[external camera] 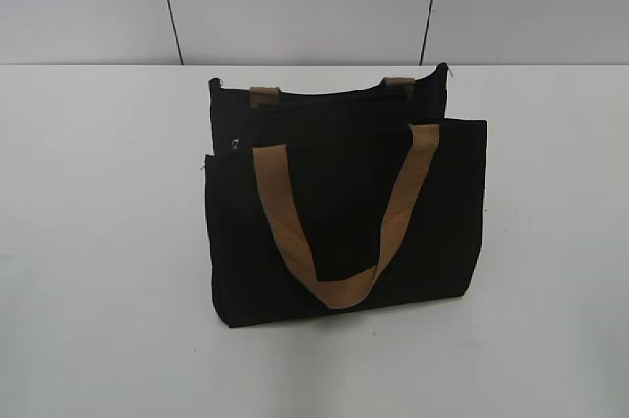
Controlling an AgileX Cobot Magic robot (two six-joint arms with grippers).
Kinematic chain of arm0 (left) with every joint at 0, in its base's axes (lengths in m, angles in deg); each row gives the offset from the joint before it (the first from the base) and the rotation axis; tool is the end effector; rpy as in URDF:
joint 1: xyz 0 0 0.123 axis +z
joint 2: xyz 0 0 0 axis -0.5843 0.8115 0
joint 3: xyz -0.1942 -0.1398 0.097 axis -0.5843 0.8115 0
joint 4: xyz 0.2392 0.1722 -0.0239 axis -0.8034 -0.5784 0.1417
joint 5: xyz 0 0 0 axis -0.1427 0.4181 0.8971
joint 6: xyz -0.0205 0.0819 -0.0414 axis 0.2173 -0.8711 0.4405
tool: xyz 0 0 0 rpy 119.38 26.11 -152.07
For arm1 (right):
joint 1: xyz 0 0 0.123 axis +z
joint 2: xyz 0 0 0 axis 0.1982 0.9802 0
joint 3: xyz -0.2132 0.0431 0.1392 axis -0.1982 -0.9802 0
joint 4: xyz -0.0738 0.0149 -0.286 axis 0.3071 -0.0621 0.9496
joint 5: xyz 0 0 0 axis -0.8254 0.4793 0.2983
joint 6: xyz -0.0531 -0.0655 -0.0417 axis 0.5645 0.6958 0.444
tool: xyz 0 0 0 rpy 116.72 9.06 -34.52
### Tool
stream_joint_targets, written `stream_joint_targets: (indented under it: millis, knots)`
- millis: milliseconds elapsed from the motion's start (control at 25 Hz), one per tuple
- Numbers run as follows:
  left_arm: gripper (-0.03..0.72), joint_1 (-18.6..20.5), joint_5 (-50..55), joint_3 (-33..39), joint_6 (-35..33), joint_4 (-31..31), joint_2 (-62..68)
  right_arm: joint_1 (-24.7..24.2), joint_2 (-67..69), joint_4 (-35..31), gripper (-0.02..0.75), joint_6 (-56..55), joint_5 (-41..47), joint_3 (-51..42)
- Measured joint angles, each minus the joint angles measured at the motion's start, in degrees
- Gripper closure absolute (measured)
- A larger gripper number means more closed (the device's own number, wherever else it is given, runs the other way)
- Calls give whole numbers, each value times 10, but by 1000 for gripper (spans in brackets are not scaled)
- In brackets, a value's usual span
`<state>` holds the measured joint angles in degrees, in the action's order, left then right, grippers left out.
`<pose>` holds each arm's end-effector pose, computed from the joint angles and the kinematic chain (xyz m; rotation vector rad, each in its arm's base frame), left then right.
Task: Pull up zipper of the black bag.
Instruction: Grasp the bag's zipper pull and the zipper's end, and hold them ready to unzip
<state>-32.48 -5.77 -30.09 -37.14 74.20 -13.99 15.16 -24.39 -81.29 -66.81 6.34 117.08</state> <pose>0.0578 -0.0099 0.3078 0.1279 1.9975 -0.0433 0.0616 0.0173 0.2911 -0.3279 2.0523 0.0839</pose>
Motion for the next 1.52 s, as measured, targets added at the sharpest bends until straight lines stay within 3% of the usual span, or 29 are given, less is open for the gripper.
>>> stream_joint_targets:
  millis: [1360,1520]
  knots:
    - [333,0,-1,0,0,2,1,0,0,-3,294,-4,0,0]
    - [333,0,-10,-6,0,4,53,0,2,-9,294,-8,-1,0]
